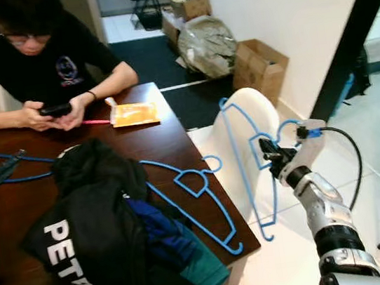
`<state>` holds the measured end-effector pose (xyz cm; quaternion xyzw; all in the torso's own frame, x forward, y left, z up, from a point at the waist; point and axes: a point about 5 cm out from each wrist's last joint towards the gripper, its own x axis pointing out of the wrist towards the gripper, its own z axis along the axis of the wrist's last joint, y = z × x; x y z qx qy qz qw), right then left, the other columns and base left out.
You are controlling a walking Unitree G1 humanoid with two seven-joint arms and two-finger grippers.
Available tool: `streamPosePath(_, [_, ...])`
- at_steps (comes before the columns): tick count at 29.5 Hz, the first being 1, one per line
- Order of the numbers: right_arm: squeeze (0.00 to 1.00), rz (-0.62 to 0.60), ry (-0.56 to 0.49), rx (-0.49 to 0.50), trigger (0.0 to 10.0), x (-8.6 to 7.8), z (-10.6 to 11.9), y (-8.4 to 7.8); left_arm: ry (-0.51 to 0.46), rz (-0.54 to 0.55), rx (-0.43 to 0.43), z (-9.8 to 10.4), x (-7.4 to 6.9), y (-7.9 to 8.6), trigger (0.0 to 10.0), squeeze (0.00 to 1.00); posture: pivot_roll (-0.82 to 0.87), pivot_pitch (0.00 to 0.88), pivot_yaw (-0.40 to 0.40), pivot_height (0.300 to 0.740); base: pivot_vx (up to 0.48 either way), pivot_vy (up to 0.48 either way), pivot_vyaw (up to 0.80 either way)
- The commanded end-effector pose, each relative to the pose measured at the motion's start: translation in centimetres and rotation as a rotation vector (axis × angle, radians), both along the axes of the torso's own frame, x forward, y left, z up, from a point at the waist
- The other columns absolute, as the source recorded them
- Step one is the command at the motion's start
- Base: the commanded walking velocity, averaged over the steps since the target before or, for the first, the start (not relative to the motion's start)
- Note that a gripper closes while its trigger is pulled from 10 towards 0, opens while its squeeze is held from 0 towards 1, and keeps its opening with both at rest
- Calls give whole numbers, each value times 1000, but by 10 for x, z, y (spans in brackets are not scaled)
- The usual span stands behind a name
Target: Hang hanger
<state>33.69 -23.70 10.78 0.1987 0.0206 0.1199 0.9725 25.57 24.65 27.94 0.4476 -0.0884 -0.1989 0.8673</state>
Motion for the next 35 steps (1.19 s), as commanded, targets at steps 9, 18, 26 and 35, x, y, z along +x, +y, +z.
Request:
streamPosePath(9, [0,-21,-9,-4,10000,-1,0,0,275,-566,-99,-46,4,-89,10000,0,69,0,-52,740,0,0,0])
streamPosePath(18, [0,-32,-14,-4,10000,-3,0,-2,678,-836,-165,-43,-11,-63,10000,0,50,0,-37,740,0,0,0])
streamPosePath(26, [0,-35,-16,-7,10000,-6,0,-4,697,-906,-255,-12,-4,-34,10000,0,30,0,-30,740,0,0,0])
streamPosePath(35, [0,-42,-9,-38,10000,-16,1,-14,816,-744,-106,-53,18,-9,10000,0,-15,0,-26,740,0,0,0])
